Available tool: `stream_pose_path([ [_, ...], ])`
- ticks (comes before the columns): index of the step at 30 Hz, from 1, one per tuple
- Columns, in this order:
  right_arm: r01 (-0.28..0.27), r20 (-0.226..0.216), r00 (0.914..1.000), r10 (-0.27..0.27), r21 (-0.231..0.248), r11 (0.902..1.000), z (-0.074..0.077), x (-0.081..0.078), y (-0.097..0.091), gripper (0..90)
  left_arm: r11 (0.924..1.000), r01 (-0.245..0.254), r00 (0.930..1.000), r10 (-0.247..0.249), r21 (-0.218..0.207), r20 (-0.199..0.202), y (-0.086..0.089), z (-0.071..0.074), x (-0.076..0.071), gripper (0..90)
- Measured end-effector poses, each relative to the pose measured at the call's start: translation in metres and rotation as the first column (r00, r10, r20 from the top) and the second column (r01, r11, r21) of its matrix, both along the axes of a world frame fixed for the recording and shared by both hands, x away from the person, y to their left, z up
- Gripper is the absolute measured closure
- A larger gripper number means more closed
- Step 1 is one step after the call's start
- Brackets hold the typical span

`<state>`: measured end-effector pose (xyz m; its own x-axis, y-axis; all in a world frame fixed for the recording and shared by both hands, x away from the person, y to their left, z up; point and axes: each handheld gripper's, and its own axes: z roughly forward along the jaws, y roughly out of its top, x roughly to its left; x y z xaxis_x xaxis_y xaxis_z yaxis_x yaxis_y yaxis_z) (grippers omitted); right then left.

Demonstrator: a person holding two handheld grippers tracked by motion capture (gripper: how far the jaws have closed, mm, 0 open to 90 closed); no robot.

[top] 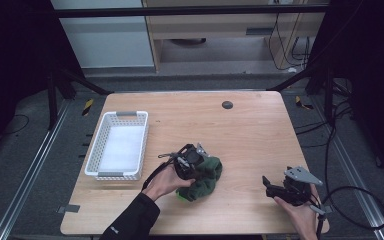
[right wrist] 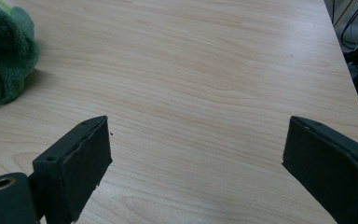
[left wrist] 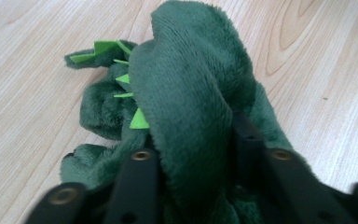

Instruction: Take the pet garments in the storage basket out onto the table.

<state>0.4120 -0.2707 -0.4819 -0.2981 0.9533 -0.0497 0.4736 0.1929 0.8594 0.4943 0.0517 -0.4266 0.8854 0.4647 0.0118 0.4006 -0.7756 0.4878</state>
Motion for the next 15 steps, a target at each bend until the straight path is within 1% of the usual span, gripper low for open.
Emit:
stream_pose_path([
  [1, -0.001, -0.001, 1.0, 0.001, -0.005, 1.0, 0.0, 0.0, 0.0, 7.6, 0.9999, -0.002, 1.0, 0.002, 0.01, 0.008, 0.0, 0.0, 0.0, 60.9],
  [3, -0.001, 0.0, 1.0, 0.001, -0.005, 1.0, 0.0, 0.0, 0.0, 7.5, 0.9998, -0.008, 0.9999, 0.007, 0.017, 0.009, 0.0, -0.002, 0.0, 52.3],
  [7, -0.001, -0.003, 1.0, 0.001, -0.005, 1.0, -0.001, 0.0, 0.0, 7.4, 0.9999, -0.017, 0.9994, 0.017, 0.0, 0.031, 0.004, 0.0, 0.0, 37.3],
  [10, 0.002, -0.003, 1.0, -0.002, -0.003, 1.0, 0.0, 0.0, 0.0, 7.3, 0.9996, -0.023, 0.9987, 0.024, -0.014, 0.045, 0.008, 0.005, -0.001, 31.0],
  [12, 0.004, -0.003, 1.0, -0.004, -0.003, 1.0, 0.0, 0.0, -0.001, 7.2, 0.9991, -0.023, 0.9982, 0.025, -0.037, 0.055, 0.011, 0.01, -0.002, 27.4],
  [15, 0.007, -0.003, 1.0, -0.007, -0.004, 1.0, 0.0, 0.0, -0.001, 7.1, 0.9969, -0.023, 0.9963, 0.029, -0.076, 0.08, 0.017, 0.018, -0.005, 23.1],
])
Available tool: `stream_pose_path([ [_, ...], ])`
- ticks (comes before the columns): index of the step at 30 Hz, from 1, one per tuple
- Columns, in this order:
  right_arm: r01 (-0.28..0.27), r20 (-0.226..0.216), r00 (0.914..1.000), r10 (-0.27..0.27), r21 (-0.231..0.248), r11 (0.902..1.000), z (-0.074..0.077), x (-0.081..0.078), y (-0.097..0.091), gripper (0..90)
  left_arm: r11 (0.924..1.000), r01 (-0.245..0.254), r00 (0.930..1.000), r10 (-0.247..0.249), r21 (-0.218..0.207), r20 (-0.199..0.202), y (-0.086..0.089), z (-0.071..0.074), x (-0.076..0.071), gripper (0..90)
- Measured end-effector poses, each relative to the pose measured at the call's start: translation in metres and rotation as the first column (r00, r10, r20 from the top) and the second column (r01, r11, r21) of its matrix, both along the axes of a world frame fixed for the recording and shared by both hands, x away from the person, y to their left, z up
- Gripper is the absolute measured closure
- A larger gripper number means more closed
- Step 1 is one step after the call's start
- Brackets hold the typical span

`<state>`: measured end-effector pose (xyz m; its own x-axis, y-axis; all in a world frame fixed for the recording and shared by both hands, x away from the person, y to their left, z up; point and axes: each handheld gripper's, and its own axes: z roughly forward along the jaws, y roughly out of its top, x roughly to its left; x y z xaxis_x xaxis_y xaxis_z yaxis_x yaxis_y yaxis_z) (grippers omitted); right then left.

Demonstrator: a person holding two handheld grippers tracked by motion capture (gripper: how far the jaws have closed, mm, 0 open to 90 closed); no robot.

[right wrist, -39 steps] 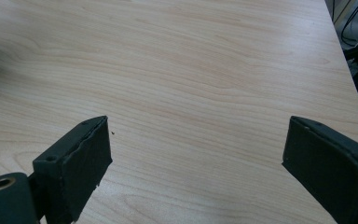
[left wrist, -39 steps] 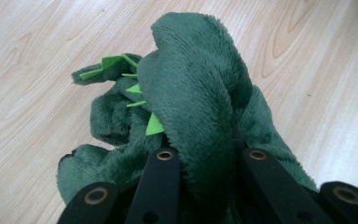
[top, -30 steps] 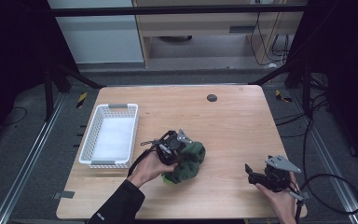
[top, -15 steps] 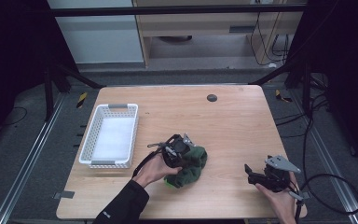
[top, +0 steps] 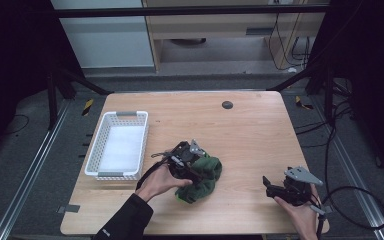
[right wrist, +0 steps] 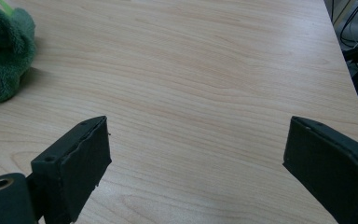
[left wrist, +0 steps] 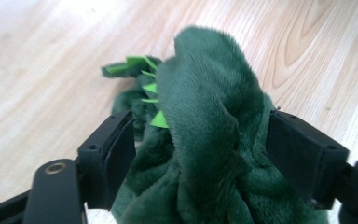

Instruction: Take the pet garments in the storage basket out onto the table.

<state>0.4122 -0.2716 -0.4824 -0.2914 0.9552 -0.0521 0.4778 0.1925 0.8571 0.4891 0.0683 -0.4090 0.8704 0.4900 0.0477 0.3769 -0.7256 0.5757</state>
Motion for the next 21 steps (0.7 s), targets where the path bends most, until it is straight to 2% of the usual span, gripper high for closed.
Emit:
stream_pose_path([
  [7, 0.0, 0.001, 1.0, 0.0, 0.002, 1.0, 0.0, 0.0, 0.0, 6.8, 0.9978, -0.023, 0.9987, 0.026, -0.062, 0.043, 0.016, 0.014, -0.01, 20.5],
  [12, -0.002, 0.004, 1.0, 0.002, 0.005, 1.0, 0.0, -0.001, 0.0, 6.7, 0.9886, -0.061, 0.9953, 0.07, -0.138, 0.067, 0.033, 0.017, -0.018, 19.4],
  [16, 0.003, 0.002, 1.0, -0.003, 0.007, 1.0, 0.0, -0.001, 0.0, 6.7, 0.9779, -0.097, 0.9899, 0.114, -0.185, 0.084, 0.051, 0.017, -0.025, 19.7],
  [19, 0.003, 0.003, 1.0, -0.003, 0.006, 1.0, 0.0, -0.001, 0.0, 6.7, 0.9688, -0.13, 0.9827, 0.154, -0.211, 0.103, 0.063, 0.016, -0.03, 20.4],
  [21, 0.002, 0.002, 1.0, -0.002, 0.009, 1.0, 0.001, -0.001, 0.001, 6.7, 0.9574, -0.153, 0.9764, 0.185, -0.245, 0.112, 0.071, 0.014, -0.033, 21.1],
])
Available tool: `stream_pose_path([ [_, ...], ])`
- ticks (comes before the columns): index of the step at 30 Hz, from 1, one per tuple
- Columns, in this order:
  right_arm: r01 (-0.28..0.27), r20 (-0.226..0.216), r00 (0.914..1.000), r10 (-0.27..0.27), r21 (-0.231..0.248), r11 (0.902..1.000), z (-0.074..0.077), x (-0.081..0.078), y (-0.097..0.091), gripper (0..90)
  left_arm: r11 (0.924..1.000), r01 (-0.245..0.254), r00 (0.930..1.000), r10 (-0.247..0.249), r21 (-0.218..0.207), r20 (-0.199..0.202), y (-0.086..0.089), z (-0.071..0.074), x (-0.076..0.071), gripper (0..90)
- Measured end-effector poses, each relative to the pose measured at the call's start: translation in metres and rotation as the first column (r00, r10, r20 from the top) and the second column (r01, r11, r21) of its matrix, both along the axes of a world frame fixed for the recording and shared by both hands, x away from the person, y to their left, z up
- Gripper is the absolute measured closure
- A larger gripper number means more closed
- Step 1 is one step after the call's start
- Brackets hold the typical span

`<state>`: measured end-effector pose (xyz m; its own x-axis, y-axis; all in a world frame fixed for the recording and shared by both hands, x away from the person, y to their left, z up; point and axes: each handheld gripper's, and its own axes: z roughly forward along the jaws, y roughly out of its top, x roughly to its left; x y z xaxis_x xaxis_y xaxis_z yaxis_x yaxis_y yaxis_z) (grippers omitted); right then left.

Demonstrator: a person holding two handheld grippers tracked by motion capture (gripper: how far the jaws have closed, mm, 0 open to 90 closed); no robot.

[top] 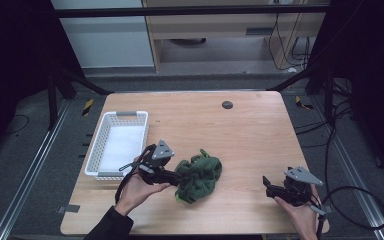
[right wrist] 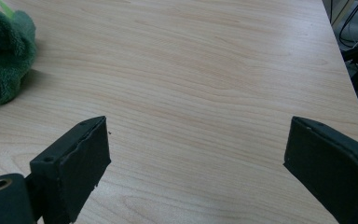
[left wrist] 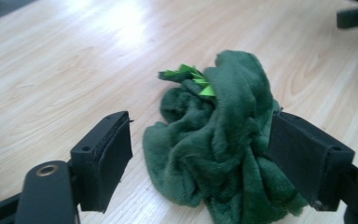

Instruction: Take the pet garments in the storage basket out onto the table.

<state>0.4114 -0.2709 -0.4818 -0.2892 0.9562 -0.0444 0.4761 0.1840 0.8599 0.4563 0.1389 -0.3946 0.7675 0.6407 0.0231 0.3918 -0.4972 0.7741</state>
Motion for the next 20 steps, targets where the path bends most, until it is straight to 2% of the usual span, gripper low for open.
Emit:
stream_pose_path([
  [5, 0.001, 0.0, 1.0, -0.001, 0.002, 1.0, 0.0, 0.0, -0.001, 6.7, 0.9977, -0.054, 0.9981, 0.055, -0.041, 0.027, 0.014, -0.006, -0.007, 22.2],
  [8, 0.003, -0.002, 1.0, -0.003, 0.002, 1.0, 0.0, 0.0, -0.001, 6.7, 0.9926, -0.08, 0.9959, 0.084, -0.091, 0.035, 0.025, -0.011, -0.012, 23.8],
  [11, 0.002, -0.002, 1.0, -0.002, 0.002, 1.0, 0.0, 0.0, 0.0, 6.7, 0.9894, -0.102, 0.9935, 0.107, -0.103, 0.04, 0.034, -0.014, -0.016, 24.8],
  [16, -0.005, -0.001, 1.0, 0.005, -0.001, 1.0, -0.001, 0.0, 0.0, 6.6, 0.9779, -0.149, 0.9868, 0.156, -0.147, 0.042, 0.05, -0.02, -0.024, 25.7],
  [20, -0.006, -0.004, 1.0, 0.006, 0.004, 1.0, -0.001, -0.002, 0.0, 6.6, 0.9693, -0.186, 0.98, 0.195, -0.161, 0.04, 0.064, -0.028, -0.029, 27.3],
])
